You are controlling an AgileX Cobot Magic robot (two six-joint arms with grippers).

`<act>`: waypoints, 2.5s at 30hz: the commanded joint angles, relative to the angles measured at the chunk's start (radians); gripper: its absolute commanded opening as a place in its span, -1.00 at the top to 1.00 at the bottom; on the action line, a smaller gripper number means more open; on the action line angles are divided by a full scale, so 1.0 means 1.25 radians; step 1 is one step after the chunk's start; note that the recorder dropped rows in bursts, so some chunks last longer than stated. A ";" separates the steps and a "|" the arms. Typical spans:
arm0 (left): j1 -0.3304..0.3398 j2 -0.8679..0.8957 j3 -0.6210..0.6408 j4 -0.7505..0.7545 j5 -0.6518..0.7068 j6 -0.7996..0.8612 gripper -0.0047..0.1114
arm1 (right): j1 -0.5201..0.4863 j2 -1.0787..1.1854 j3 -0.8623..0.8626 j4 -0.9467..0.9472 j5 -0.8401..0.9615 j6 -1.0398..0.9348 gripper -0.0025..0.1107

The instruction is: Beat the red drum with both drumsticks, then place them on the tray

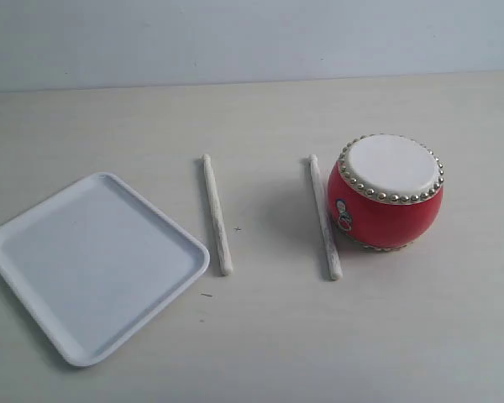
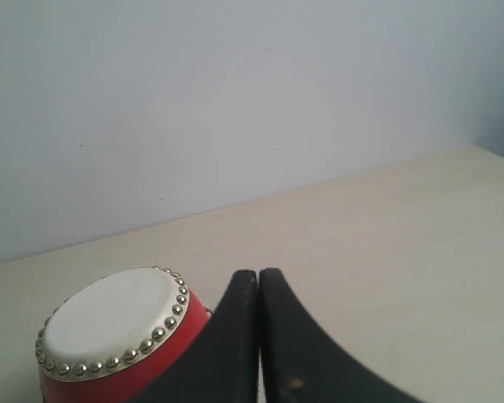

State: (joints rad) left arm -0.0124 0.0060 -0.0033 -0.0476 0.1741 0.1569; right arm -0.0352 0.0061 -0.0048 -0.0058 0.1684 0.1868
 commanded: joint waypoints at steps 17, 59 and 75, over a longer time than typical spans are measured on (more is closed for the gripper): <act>0.002 -0.005 0.003 -0.001 -0.003 -0.003 0.92 | 0.001 -0.005 0.004 -0.001 -0.011 -0.001 0.96; 0.002 -0.005 0.003 0.030 -0.022 0.144 0.92 | 0.020 -0.005 0.004 0.009 -0.117 0.006 0.96; 0.002 -0.005 0.003 -0.002 -0.214 -0.089 0.92 | 0.020 -0.005 0.004 0.299 -0.148 0.230 0.96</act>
State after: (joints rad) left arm -0.0124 0.0060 -0.0033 -0.0324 -0.0791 0.1090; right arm -0.0130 0.0061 -0.0048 0.2624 0.0000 0.3915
